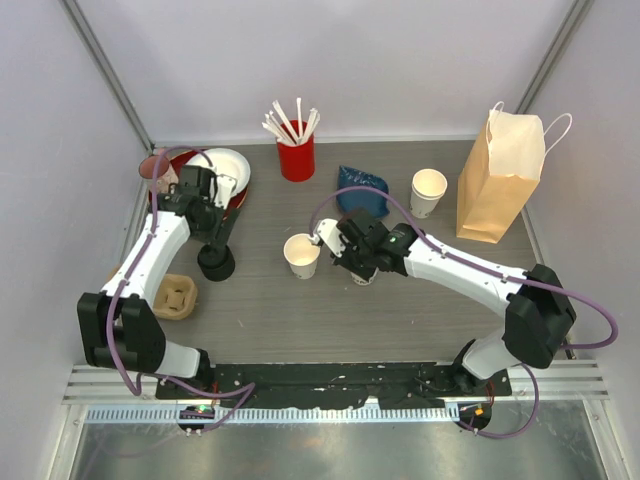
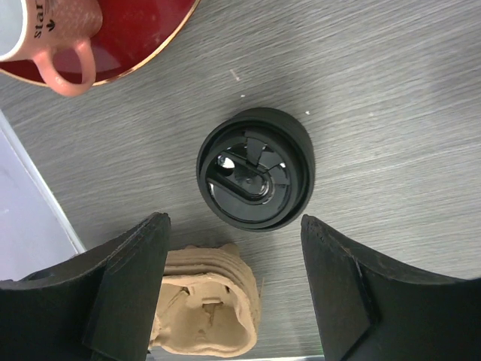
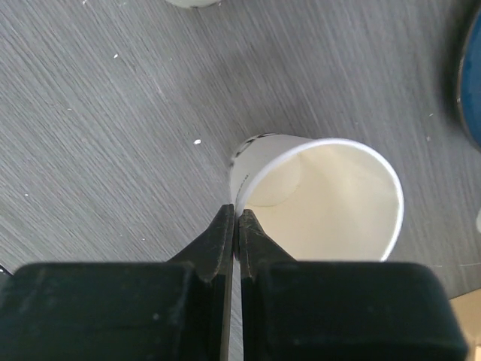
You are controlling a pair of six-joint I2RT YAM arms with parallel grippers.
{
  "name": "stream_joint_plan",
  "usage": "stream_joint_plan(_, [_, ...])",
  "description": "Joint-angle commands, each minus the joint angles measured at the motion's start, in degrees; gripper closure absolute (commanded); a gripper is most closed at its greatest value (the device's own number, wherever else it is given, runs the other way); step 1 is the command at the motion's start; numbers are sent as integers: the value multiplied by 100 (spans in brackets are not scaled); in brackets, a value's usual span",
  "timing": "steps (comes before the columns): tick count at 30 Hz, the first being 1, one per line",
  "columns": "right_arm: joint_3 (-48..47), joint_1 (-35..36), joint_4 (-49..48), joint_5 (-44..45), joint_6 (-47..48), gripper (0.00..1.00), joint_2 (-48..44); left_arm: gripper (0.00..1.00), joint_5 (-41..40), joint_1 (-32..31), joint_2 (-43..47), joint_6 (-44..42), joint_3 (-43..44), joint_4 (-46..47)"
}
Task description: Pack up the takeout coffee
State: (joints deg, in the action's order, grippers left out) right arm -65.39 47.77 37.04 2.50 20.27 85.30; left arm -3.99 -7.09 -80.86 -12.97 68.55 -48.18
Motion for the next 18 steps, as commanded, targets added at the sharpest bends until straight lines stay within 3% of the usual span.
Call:
stream_joint_plan(1, [219, 83, -539, 22, -252, 99, -251, 25, -278, 147, -96, -109, -26, 257])
stream_joint_plan(14, [351, 119, -724, 549, -77, 99, -461, 24, -287, 463, -176, -223, -35, 371])
stream_joint_plan(18, [377, -74, -873, 261, -23, 99, -505, 24, -252, 481, -220, -241, -44, 389])
